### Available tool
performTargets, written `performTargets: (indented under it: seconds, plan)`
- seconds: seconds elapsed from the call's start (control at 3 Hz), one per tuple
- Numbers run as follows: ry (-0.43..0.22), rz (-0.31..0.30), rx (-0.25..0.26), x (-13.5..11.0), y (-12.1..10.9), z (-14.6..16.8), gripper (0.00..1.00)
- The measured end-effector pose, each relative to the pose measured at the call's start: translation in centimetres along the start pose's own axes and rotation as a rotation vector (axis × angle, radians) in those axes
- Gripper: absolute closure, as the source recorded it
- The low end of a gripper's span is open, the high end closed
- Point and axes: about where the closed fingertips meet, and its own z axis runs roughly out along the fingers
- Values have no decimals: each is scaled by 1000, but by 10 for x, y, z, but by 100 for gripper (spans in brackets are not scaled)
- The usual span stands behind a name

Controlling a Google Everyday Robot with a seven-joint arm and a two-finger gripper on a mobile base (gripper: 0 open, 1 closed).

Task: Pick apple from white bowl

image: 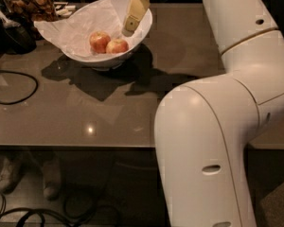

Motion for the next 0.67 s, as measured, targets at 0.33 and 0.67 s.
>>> performTargets:
  seconds: [0.33,0.67]
  plan:
    - [1,10,-3,-1,-5,8,5]
    - [4,22,-7,-1,-9,16,18]
